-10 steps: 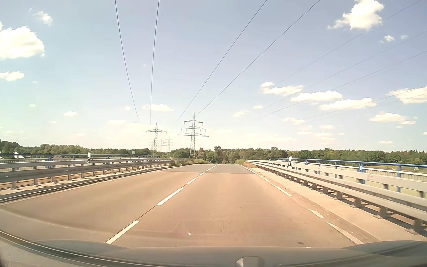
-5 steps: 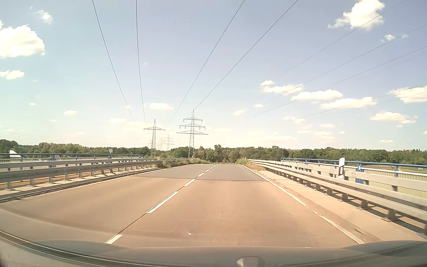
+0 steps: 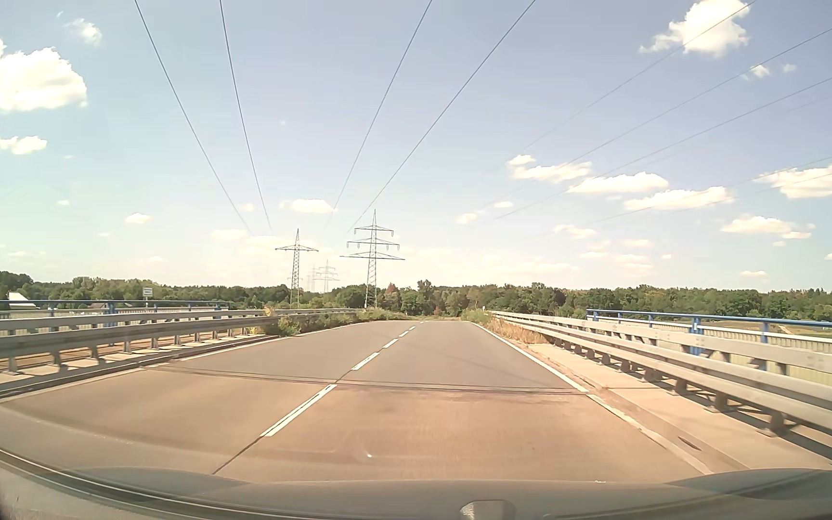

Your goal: Follow the waypoints while adhering to traffic rules and regulations

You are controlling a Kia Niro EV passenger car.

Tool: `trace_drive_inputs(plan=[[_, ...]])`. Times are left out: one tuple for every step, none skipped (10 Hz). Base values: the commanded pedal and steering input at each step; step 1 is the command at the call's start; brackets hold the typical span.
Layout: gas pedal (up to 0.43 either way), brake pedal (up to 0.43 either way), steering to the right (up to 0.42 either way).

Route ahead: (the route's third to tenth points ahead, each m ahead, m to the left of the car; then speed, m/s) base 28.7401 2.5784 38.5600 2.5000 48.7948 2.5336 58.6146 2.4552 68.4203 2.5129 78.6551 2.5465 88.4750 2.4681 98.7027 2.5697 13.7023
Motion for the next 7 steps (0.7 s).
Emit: trace_drive_inputs(plan=[[0.0,0.03,0.002],[0.0,0.03,0.002],[0.0,0.03,0.002],[0.008,0.03,0.002],[0.02,0.03,0.002],[0.039,0.03,0.002],[0.039,0.03,0.003]])
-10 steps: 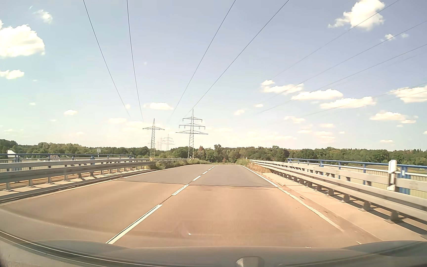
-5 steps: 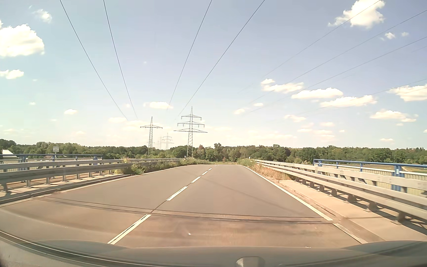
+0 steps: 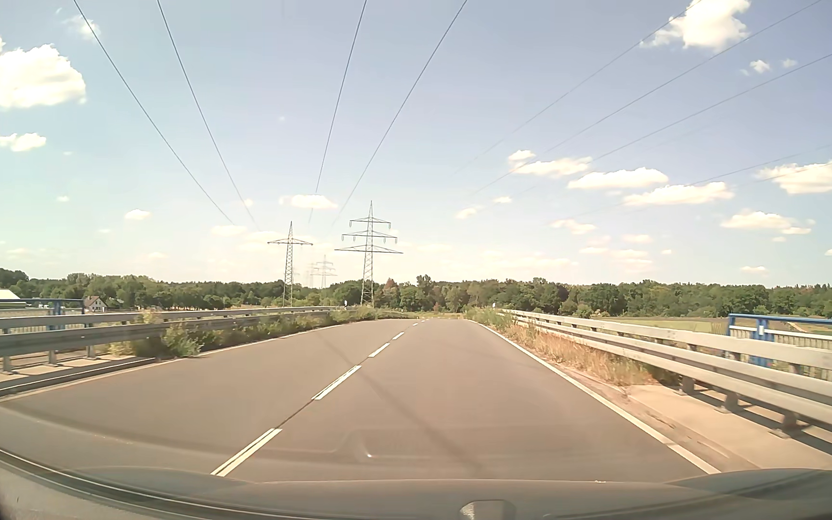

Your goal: Follow the waypoints while adhering to traffic rules and regulations

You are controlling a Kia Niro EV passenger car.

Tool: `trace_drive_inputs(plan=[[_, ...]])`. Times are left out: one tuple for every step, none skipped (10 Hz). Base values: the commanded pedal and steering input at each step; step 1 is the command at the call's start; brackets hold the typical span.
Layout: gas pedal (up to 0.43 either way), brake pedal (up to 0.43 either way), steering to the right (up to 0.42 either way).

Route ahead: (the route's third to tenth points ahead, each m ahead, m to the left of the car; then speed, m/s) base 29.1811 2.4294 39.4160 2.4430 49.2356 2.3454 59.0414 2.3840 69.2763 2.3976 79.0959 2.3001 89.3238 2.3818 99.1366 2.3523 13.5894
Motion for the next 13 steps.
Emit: trace_drive_inputs(plan=[[0.047,0.03,0.004],[0.047,0.03,0.005],[0.059,0.03,0.004],[0.059,0.03,0.005],[0.067,0.03,0.004],[0.067,0.03,0.004],[0.079,0.03,0.004],[0.079,0.03,0.004],[0.087,0.03,0.004],[0.087,0.03,0.003],[0.087,0.03,0.003],[0.098,0.03,0.002],[0.098,0.03,0.002]])
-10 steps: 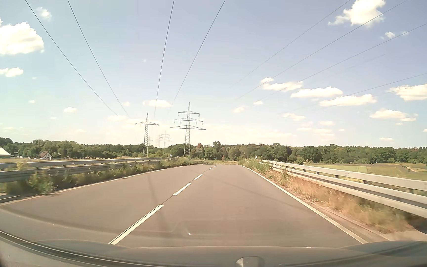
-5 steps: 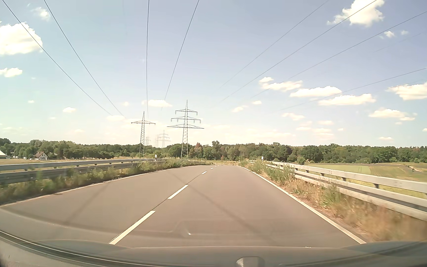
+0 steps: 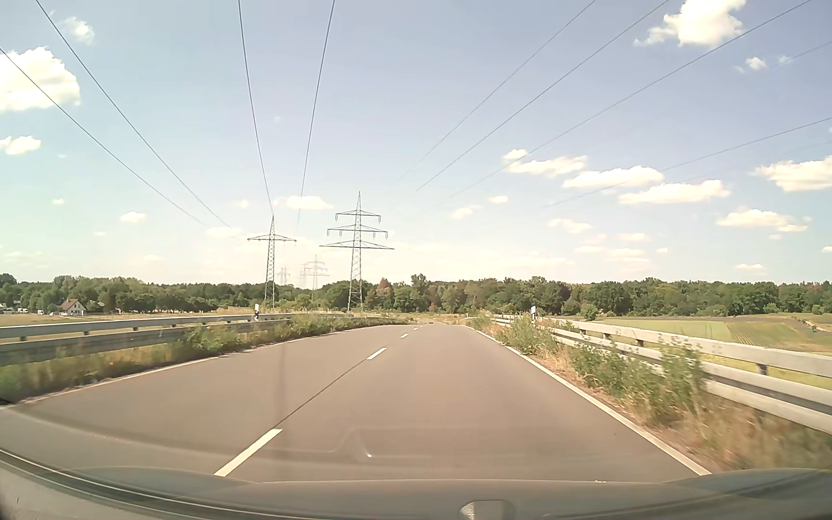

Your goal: Follow the waypoints while adhering to traffic rules and regulations

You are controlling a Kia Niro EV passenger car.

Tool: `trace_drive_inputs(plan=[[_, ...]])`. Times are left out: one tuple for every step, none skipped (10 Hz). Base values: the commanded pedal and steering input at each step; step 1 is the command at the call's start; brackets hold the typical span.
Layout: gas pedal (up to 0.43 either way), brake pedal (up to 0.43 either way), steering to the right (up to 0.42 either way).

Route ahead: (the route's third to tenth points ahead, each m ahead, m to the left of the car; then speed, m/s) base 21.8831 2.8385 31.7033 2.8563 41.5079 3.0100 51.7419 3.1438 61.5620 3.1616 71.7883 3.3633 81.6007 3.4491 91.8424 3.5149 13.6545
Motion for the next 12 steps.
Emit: trace_drive_inputs(plan=[[0.098,0.03,0.002],[0.098,0.037,0.002],[0.098,0.03,0.002],[0.098,0.03,0.002],[0.098,0.03,0.002],[0.098,0.03,0.002],[0.098,0.03,0.002],[0.11,0.03,0.001],[0.11,0.03,0.001],[0.11,0.03,0.001],[0.11,0.03,0.001],[0.11,0.03,0.001]])
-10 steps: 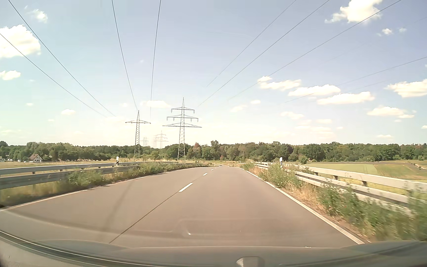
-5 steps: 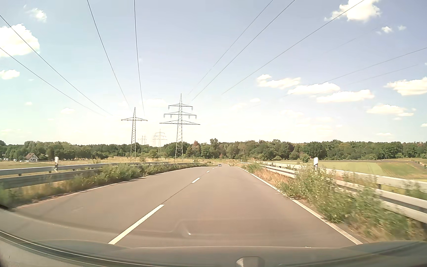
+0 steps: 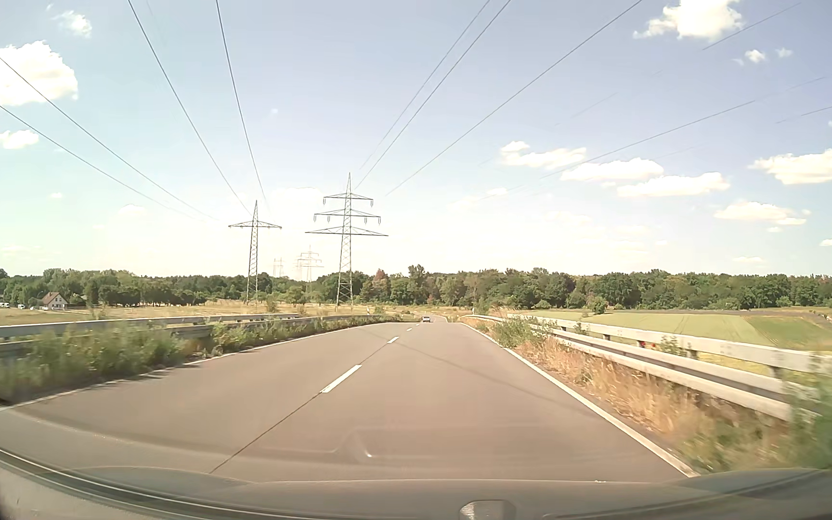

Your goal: Follow the waypoints while adhering to traffic rules and regulations

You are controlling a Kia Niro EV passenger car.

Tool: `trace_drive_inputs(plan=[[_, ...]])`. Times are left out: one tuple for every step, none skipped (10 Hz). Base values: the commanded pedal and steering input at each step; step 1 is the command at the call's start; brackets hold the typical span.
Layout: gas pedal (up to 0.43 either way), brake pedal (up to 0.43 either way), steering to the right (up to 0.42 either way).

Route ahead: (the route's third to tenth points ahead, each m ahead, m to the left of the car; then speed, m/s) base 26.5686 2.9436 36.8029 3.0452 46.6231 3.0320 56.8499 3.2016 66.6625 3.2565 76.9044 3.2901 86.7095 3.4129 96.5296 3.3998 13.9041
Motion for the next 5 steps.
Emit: trace_drive_inputs(plan=[[0.11,0.03,0.001],[0.11,0.03,0.001],[0.11,0.03,0.001],[0.11,0.03,0.001],[0.11,0.03,0.001]])
